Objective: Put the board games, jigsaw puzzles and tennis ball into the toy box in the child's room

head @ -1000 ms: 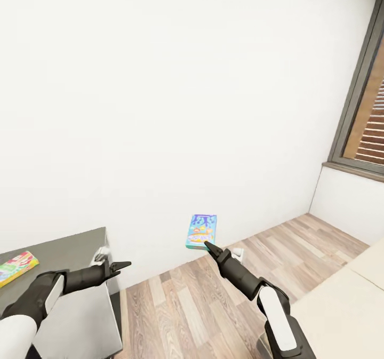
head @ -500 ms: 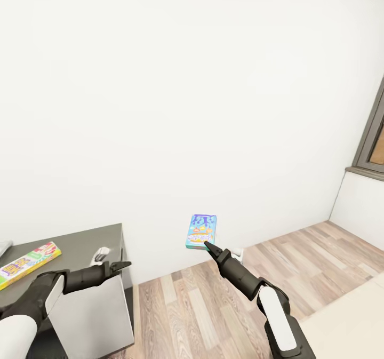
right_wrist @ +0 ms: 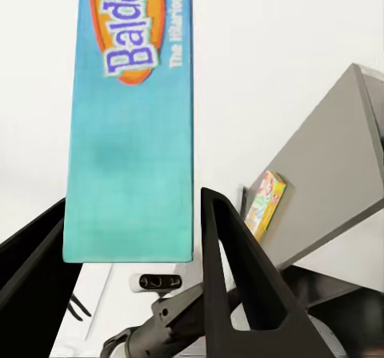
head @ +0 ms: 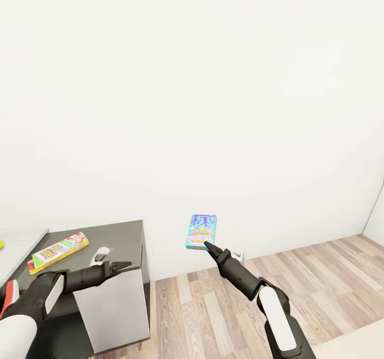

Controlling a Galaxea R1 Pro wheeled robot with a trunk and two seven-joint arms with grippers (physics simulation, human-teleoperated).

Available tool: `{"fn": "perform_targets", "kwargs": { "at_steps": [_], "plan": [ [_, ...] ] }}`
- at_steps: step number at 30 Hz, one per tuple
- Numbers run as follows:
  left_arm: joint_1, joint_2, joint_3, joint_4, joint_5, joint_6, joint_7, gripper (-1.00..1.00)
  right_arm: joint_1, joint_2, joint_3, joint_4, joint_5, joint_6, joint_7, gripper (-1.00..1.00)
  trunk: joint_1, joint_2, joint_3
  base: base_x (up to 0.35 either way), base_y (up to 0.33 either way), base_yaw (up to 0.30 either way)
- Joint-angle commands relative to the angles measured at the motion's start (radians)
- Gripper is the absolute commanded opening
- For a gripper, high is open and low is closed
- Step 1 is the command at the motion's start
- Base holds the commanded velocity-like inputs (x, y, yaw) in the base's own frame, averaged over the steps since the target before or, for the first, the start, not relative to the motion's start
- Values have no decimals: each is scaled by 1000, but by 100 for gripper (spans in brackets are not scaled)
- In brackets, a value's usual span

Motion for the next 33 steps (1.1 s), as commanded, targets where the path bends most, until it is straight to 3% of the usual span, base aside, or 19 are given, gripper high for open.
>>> {"fn": "perform_targets", "kwargs": {
  "at_steps": [1, 33],
  "plan": [
    [-1, 0, 1, 1, 3, 7, -1, 100, 0, 1, -4, 0, -5, 9, 2, -100, 0, -1, 0, 0, 0, 267],
    [0, 0, 1, 1, 5, 4, -4, 100, 0, 1, -4, 0, -5, 9, 2, -100, 0, -1, 21, 0, 0, 267]
  ]
}}
